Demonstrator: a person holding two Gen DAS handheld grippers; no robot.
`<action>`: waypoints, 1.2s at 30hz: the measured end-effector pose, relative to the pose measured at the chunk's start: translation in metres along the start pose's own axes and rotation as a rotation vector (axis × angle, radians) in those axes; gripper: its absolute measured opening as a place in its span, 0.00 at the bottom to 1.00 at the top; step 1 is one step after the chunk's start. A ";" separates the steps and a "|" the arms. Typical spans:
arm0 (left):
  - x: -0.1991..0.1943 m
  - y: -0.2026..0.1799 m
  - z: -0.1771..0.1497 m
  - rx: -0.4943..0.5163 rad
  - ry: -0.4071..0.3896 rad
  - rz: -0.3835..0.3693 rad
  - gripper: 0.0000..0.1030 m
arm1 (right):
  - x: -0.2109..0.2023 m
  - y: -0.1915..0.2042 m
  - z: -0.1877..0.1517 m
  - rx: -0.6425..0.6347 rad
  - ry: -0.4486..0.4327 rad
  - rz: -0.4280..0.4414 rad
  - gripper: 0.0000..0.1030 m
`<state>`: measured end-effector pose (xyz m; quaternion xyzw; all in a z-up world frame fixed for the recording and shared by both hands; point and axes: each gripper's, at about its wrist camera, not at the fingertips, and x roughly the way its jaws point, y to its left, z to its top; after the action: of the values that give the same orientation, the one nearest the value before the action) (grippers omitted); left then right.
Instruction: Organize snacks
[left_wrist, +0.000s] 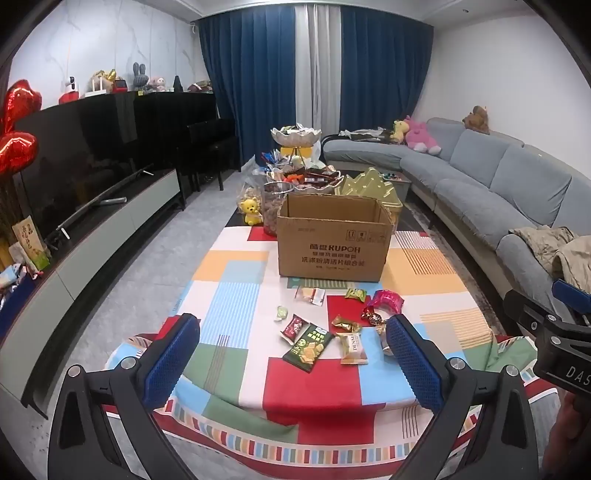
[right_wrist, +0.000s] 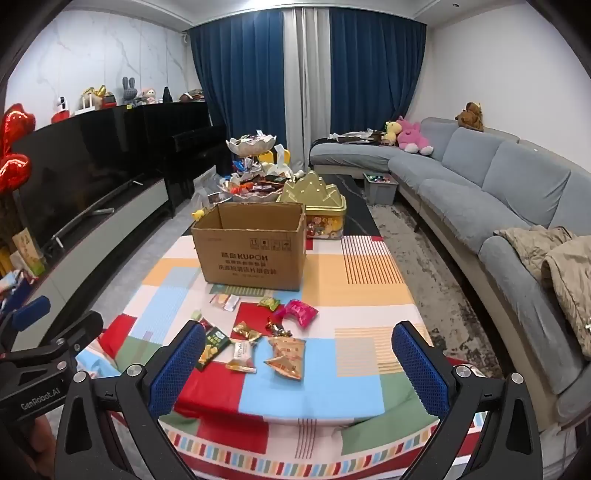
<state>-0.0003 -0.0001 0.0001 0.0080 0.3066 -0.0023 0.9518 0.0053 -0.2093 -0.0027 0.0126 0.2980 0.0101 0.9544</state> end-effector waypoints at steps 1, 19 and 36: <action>0.000 0.000 0.000 -0.001 0.002 -0.001 1.00 | 0.000 0.000 0.000 0.000 0.000 0.001 0.99; -0.002 -0.001 0.001 -0.004 0.004 -0.003 1.00 | -0.015 -0.001 0.003 -0.004 -0.029 -0.002 0.99; -0.006 -0.002 0.002 -0.005 -0.004 -0.004 1.00 | -0.016 -0.001 0.007 -0.005 -0.038 -0.004 0.99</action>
<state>-0.0042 -0.0020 0.0050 0.0053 0.3049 -0.0033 0.9524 -0.0037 -0.2109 0.0122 0.0098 0.2797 0.0089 0.9600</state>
